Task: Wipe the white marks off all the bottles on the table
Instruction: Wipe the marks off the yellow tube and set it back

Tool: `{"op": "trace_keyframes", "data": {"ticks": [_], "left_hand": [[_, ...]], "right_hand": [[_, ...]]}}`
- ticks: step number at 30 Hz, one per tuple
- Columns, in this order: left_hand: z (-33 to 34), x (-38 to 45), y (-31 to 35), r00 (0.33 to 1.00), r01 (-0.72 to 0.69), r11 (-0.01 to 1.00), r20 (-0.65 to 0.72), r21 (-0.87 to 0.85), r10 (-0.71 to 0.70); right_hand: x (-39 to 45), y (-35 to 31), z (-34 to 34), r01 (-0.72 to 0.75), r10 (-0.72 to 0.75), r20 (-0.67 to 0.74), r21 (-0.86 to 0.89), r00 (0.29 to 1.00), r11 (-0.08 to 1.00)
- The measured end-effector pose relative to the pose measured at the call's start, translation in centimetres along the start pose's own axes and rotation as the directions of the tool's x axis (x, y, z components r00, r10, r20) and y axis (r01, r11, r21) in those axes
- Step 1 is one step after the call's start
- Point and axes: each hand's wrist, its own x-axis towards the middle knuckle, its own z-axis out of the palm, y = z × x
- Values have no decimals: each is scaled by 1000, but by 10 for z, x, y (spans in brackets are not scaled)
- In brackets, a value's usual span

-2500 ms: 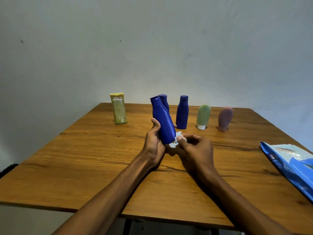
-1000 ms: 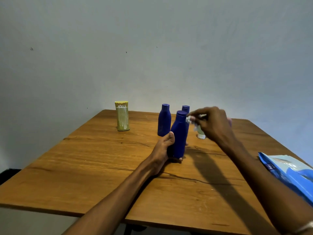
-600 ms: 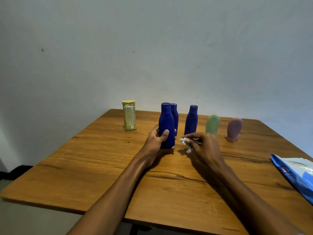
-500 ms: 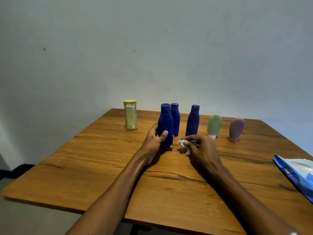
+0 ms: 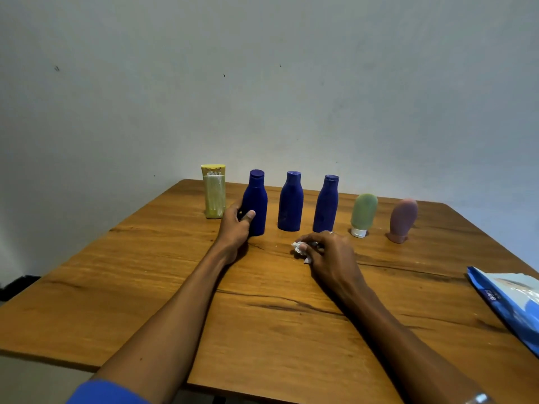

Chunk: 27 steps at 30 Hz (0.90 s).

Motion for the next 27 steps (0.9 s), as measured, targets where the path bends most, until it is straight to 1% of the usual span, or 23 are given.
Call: {"op": "trace_keyframes", "data": {"ticks": [8, 11, 18, 27], "left_hand": [[-2, 28, -8, 999, 5, 1000, -34, 18, -4], [-1, 35, -10, 1000, -5, 998, -19, 55, 6], [-6, 48, -14, 999, 15, 993, 36, 120, -20], [-11, 55, -19, 994, 93, 991, 53, 97, -99]], "right_hand": [[3, 4, 4, 26, -28, -38, -43, 999, 999], [5, 6, 5, 21, -23, -35, -60, 999, 998], [6, 10, 7, 16, -17, -50, -27, 999, 1000], [5, 11, 6, 3, -4, -55, -13, 998, 1000]]}}
